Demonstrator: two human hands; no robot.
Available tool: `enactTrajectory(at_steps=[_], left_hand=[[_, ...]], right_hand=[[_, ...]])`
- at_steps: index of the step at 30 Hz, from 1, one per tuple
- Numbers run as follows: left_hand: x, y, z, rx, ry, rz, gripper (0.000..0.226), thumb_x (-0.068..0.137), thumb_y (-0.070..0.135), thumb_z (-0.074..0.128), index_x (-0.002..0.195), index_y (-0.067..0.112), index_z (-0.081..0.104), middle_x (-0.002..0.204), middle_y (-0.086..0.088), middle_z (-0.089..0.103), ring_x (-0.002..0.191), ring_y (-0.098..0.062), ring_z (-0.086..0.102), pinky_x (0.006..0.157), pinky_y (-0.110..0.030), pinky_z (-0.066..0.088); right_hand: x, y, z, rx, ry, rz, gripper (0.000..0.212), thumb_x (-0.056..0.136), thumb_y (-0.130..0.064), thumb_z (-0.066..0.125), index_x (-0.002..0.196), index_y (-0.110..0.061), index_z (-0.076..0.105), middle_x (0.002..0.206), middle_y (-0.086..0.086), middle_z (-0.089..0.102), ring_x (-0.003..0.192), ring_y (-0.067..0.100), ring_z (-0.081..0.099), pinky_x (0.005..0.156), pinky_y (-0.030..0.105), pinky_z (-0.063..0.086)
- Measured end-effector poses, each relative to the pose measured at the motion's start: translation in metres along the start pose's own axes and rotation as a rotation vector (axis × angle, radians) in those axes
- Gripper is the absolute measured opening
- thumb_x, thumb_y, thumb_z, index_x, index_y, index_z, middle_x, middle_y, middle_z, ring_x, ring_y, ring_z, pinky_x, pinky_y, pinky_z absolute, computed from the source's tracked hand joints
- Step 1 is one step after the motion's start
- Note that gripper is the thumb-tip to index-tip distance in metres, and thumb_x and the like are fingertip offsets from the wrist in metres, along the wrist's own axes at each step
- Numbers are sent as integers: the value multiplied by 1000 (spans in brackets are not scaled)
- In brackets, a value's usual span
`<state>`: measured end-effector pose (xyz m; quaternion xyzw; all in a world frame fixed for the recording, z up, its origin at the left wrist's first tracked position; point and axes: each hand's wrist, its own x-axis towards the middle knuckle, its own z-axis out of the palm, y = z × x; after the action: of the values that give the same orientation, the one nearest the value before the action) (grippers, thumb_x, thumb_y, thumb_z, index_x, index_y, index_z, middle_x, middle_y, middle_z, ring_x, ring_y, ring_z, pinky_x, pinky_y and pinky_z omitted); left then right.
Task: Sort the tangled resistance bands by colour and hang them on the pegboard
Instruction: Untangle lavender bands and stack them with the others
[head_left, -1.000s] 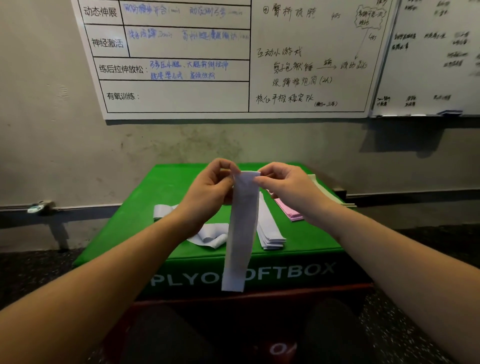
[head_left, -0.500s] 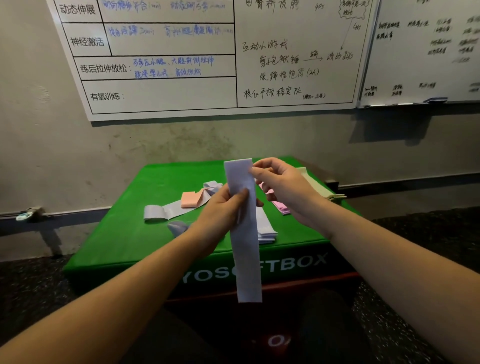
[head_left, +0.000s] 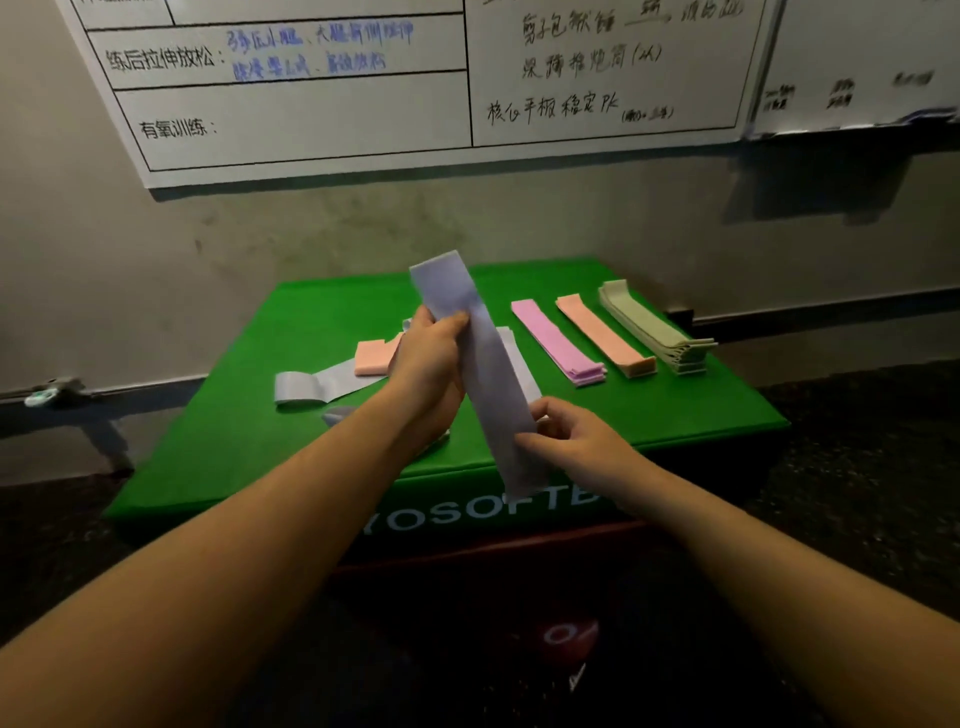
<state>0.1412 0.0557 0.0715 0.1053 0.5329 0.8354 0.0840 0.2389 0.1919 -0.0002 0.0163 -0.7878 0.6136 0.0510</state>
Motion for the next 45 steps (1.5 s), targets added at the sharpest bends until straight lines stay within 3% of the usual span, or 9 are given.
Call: enactTrajectory(at_steps=[9,14,17,22,25,28,31,38,45], left_hand=[[78,-12,-4,25,195,34,27,87,-3,48,109,12,51,86,-7,57,77,-16,56,67,-26,47],[114,-21,-1,146,195,-24,28,94,-6,38,102,17,51,85,-7,55,72,-17,53,63,-27,42],[137,-32,-1,215,143,-55,28,94,-5,44,110,17,52,90,-5,59,76,-17,54,68,-31,44],[170,-48,5,266,131,-94,19,97,0,51,102,18,53,96,-5,60,87,-21,57,74,-35,48],[190,-57,6,317,86,-121,29,95,-5,52,117,12,47,99,-7,59,88,-20,60,74,-34,55],[209,-70,5,405,56,-137,34,95,-5,53,124,10,47,100,-7,59,87,-20,61,68,-29,56],[228,-86,2,502,40,-150,33,96,-1,54,127,10,49,106,-7,61,86,-18,62,61,-26,54],[252,-127,-6,791,-9,-129,31,93,6,64,120,12,52,117,-8,62,103,-26,63,93,-43,55],[264,-156,-18,1114,-54,-1,25,93,15,64,117,9,61,107,-5,64,98,-23,61,86,-33,50]], right_hand=[[12,29,-20,-21,109,-25,49,95,-8,62,128,-38,42,98,19,64,73,26,70,61,36,55],[27,40,-37,-117,177,-106,17,92,-10,68,100,-24,71,93,0,72,88,16,69,75,24,53],[37,43,-49,-113,103,-50,25,96,-4,58,102,-21,74,103,-10,72,94,-3,65,82,14,50],[55,48,-76,-172,-57,-59,60,90,15,43,110,-35,70,117,-6,69,97,29,68,88,42,57],[71,56,-87,-267,-33,-118,48,92,7,54,111,-35,69,104,7,73,67,27,57,62,36,47],[90,63,-91,-358,22,-263,28,90,-18,63,116,-28,66,96,4,64,87,17,59,77,24,46],[105,76,-95,-692,70,-430,28,87,-38,58,108,-30,74,100,0,52,98,19,47,85,36,39],[118,94,-93,-783,-106,-526,28,86,-28,57,107,-24,75,97,-4,65,90,19,53,79,37,47],[114,114,-91,-660,-155,-423,35,81,-18,49,99,-23,78,101,-4,65,94,17,56,87,37,44]])
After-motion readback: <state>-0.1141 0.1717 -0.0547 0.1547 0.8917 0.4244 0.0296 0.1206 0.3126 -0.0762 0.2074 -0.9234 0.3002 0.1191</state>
